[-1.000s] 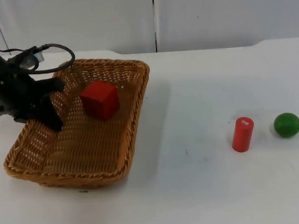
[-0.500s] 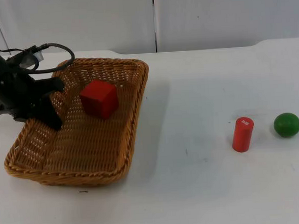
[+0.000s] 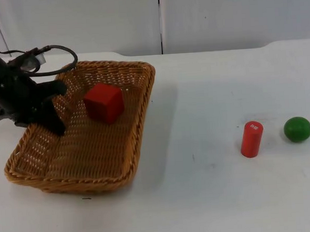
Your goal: Pick up the basket with the left hand and place the object to the left of the red cylinder into the basket with the right hand.
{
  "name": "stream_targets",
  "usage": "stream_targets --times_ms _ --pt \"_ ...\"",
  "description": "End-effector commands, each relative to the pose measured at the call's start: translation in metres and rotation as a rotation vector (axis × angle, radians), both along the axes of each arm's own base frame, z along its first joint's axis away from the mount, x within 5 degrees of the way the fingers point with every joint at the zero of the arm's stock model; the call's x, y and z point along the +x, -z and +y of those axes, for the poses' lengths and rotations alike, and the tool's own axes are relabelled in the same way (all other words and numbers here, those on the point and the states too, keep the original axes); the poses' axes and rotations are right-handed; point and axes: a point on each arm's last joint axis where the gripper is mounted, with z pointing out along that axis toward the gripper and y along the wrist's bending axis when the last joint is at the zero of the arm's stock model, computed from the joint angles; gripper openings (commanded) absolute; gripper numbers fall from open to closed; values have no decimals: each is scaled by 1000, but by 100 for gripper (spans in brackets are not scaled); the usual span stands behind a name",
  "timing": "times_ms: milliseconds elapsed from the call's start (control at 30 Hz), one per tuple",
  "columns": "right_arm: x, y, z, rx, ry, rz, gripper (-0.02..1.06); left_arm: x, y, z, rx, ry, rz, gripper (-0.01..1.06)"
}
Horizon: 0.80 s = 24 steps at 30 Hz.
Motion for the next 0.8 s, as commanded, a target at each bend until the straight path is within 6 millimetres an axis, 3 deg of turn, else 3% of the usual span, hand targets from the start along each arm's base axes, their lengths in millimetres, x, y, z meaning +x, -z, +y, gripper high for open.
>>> stream_targets --times_ms 0,100,133,200,233,267,367,500,767 --pt "0 0 -2 -2 6 1 95 2 -8 -3 -46 -29 -4 0" --pt "0 0 -2 -2 6 1 95 2 -8 -4 -52 -26 3 19" --pt "0 0 -2 -2 6 1 95 2 -8 -4 -52 -26 3 19" --pt "0 0 -2 0 6 0 95 1 -8 -4 -57 -23 10 39" --pt "0 0 -2 0 6 0 95 1 -8 -5 -59 -21 14 62" --pt "0 0 -2 0 6 0 95 1 -8 -5 -59 -21 14 62" --pt "0 0 -2 0 6 0 95 0 -9 -4 -55 -12 16 90" --pt "0 0 -2 0 6 0 95 -2 -10 -5 -70 -4 36 102" --pt "0 1 -2 -3 6 2 95 -3 -20 -3 -40 2 23 102"
